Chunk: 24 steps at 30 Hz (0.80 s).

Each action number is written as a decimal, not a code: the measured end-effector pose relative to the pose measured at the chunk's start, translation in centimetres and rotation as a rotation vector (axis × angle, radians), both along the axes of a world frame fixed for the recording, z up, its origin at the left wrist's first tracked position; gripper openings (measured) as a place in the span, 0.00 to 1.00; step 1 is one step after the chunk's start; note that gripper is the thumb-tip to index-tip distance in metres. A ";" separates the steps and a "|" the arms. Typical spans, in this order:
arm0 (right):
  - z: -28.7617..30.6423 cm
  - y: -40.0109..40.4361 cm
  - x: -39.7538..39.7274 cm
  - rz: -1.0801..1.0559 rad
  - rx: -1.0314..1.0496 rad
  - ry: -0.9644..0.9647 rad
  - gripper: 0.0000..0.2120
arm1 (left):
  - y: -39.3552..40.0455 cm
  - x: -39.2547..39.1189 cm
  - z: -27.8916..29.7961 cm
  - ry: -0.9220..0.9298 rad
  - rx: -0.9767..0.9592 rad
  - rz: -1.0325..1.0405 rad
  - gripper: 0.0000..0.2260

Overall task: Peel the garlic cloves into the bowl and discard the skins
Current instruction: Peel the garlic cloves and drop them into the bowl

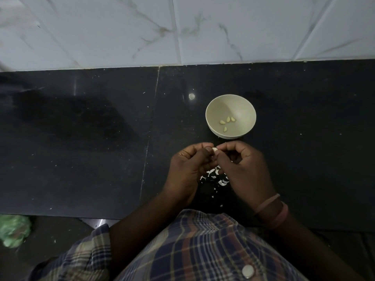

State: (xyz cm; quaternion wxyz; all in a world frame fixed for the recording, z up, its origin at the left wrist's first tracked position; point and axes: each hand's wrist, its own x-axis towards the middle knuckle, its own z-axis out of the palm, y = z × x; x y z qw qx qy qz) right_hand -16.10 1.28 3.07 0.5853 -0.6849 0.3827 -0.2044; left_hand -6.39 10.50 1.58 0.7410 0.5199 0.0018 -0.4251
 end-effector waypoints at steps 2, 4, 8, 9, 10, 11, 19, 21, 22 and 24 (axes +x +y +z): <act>0.1 0.0 0.2 -0.018 0.085 -0.023 0.01 | -0.1 -0.1 0.1 0.014 -0.002 -0.001 0.06; 0.1 0.0 0.3 -0.030 0.159 -0.041 0.01 | -0.1 0.0 0.2 0.048 -0.009 0.011 0.05; 0.1 0.0 0.3 -0.045 0.228 -0.055 0.02 | 0.1 0.2 0.1 0.081 -0.026 -0.019 0.06; 0.1 -0.1 0.3 -0.049 0.227 -0.054 0.03 | 0.2 0.1 0.1 0.073 -0.020 -0.033 0.06; 0.1 -0.1 0.3 -0.051 0.214 -0.050 0.03 | 0.2 0.1 0.1 0.059 -0.012 -0.046 0.06; 0.1 -0.2 0.3 -0.048 0.185 -0.043 0.03 | 0.2 0.0 0.1 0.043 -0.007 -0.059 0.06; -0.2 -0.7 0.1 0.037 -0.118 0.041 0.01 | 0.2 0.3 0.4 0.007 0.012 -0.067 0.08; -0.1 -0.8 0.1 0.063 -0.241 0.068 0.01 | 0.0 0.4 0.4 0.024 0.018 -0.064 0.09; 0.0 -0.8 0.1 0.077 -0.294 0.070 0.01 | 0.0 0.4 0.4 0.040 0.019 -0.063 0.09; 0.2 -0.7 0.1 0.098 -0.347 0.065 0.03 | -0.1 0.5 0.4 0.096 0.011 -0.049 0.10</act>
